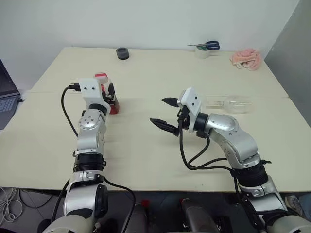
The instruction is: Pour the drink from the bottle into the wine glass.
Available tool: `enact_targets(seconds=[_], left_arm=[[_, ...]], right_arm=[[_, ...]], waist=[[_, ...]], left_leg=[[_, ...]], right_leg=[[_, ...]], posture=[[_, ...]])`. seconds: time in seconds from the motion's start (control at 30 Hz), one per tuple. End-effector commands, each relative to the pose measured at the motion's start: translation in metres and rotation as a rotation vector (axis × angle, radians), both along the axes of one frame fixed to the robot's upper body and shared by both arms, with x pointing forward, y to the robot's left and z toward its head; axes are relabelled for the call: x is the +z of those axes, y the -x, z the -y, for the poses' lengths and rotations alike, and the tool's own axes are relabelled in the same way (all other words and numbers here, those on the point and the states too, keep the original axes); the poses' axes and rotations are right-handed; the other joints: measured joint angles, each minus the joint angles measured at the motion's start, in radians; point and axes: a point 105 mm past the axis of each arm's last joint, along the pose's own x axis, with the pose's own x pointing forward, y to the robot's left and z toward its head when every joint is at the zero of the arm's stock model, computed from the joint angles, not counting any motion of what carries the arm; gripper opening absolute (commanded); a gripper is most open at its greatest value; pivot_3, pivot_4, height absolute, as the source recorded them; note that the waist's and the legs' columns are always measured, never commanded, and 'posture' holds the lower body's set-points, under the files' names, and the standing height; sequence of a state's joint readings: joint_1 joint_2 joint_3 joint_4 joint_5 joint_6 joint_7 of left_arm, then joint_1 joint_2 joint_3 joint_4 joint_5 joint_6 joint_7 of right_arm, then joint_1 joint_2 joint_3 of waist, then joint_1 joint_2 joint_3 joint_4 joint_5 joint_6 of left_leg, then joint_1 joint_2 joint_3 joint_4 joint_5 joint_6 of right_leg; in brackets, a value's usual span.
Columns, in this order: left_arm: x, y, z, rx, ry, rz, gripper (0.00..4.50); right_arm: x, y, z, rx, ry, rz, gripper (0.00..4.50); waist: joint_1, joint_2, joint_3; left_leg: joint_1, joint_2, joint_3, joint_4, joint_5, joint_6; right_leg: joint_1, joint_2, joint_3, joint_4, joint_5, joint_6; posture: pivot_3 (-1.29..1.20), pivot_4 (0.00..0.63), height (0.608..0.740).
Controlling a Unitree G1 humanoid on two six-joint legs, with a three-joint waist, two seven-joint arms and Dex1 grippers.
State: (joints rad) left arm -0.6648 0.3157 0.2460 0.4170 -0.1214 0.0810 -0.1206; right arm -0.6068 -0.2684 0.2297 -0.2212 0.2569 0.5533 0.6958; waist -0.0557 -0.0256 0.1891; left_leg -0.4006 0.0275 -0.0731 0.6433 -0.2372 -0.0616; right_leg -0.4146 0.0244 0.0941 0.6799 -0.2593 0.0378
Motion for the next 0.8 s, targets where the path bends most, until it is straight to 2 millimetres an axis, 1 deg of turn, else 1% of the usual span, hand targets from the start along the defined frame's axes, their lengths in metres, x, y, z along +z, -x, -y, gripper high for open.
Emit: enact_targets(seconds=[0.03, 0.17, 0.27, 0.3, 0.37, 0.4, 0.47, 0.5, 0.53, 0.6, 0.73, 0.8], left_arm=[[0.031, 0.009, -0.005, -0.02, -0.026, 0.098, 2.07], [0.031, 0.023, -0.001, -0.095, -0.028, 0.07, 2.05], [0.032, 0.035, 0.014, -0.201, -0.014, 0.035, 2.05], [0.032, 0.041, 0.027, -0.286, -0.001, 0.019, 2.05], [0.032, 0.051, 0.044, -0.401, 0.016, -0.007, 2.05], [0.032, 0.058, 0.055, -0.475, 0.019, -0.014, 2.05], [0.031, 0.07, 0.073, -0.603, 0.014, -0.019, 2.04], [0.031, 0.074, 0.079, -0.642, 0.01, -0.02, 2.02], [0.03, 0.077, 0.083, -0.671, -0.003, -0.026, 2.01], [0.029, 0.081, 0.093, -0.719, -0.071, -0.031, 2.0], [0.029, 0.084, 0.105, -0.757, -0.146, -0.034, 2.0], [0.029, 0.085, 0.108, -0.765, -0.168, -0.028, 2.0]], right_arm=[[0.019, 0.0, 0.004, -0.004, -0.024, 0.067, 4.5], [0.035, -0.01, 0.01, -0.052, -0.008, 0.124, 4.5], [0.048, -0.017, 0.006, -0.071, 0.003, 0.12, 4.5], [0.055, -0.018, 0.003, -0.067, 0.007, 0.124, 4.5], [0.063, -0.018, -0.002, -0.055, 0.009, 0.129, 4.5], [0.068, -0.015, -0.007, -0.019, -0.005, 0.107, 4.5], [0.076, 0.001, -0.02, 0.124, -0.023, 0.046, 4.5], [0.078, 0.007, -0.024, 0.177, -0.025, 0.027, 4.5], [0.079, 0.008, -0.026, 0.191, -0.024, 0.016, 4.5], [0.083, 0.003, -0.027, 0.163, -0.034, 0.001, 4.5], [0.081, -0.009, -0.031, 0.081, -0.046, -0.036, 4.5], [0.079, -0.015, -0.033, 0.037, -0.058, -0.061, 4.5]], waist=[[-0.001, 0.0, 0.0], [-0.003, 0.0, 0.0], [-0.002, 0.0, 0.0], [-0.002, 0.0, 0.0], [-0.002, 0.0, 0.0], [-0.003, 0.0, 0.0], [-0.003, 0.0, 0.0], [-0.003, 0.0, 0.0], [-0.002, 0.0, 0.0], [-0.003, 0.0, 0.0], [-0.003, 0.0, 0.0], [-0.003, 0.0, 0.0]], left_leg=[[0.0, 0.0, 0.0, 0.0, 0.0, 0.0], [0.0, 0.0, 0.0, 0.0, 0.0, 0.0], [0.0, 0.001, 0.0, -0.001, 0.0, 0.0], [0.0, 0.001, 0.0, -0.001, 0.0, 0.0], [-0.001, 0.001, -0.001, -0.001, 0.0, 0.0], [-0.001, 0.001, -0.001, -0.001, 0.0, 0.0], [-0.001, 0.001, 0.0, -0.001, 0.0, 0.0], [-0.001, 0.0, -0.001, -0.001, 0.0, 0.0], [-0.001, 0.001, -0.001, -0.001, 0.0, 0.0], [-0.001, 0.001, -0.001, -0.001, 0.0, 0.0], [0.0, 0.001, -0.001, -0.001, 0.0, 0.0], [0.0, 0.001, 0.0, -0.001, 0.0, 0.0]], right_leg=[[0.0, 0.0, 0.0, 0.0, 0.0, 0.0], [-0.001, 0.0, 0.0, 0.0, 0.0, -0.001], [-0.001, 0.0, 0.0, 0.0, 0.0, -0.001], [-0.001, 0.0, 0.0, 0.0, 0.0, -0.001], [-0.001, 0.0, -0.001, 0.0, 0.0, 0.0], [-0.001, 0.0, -0.001, 0.0, 0.0, 0.0], [-0.001, 0.0, 0.0, 0.0, 0.0, -0.001], [-0.001, 0.0, -0.001, 0.0, 0.0, -0.001], [-0.001, 0.0, -0.001, 0.0, 0.0, -0.001], [-0.001, 0.0, -0.001, 0.0, 0.0, -0.001], [-0.001, 0.0, -0.001, 0.0, 0.0, 0.0], [-0.001, 0.001, 0.0, 0.0, 0.0, 0.0]], posture=[[0.0, 0.15, 0.74], [0.0, 0.15, 0.74], [0.0, 0.15, 0.74], [0.0, 0.15, 0.74], [0.0, 0.15, 0.74], [0.0, 0.15, 0.74], [0.0, 0.15, 0.74], [0.0, 0.15, 0.74], [0.0, 0.15, 0.74], [0.0, 0.15, 0.74], [0.0, 0.15, 0.74], [0.0, 0.15, 0.74]])
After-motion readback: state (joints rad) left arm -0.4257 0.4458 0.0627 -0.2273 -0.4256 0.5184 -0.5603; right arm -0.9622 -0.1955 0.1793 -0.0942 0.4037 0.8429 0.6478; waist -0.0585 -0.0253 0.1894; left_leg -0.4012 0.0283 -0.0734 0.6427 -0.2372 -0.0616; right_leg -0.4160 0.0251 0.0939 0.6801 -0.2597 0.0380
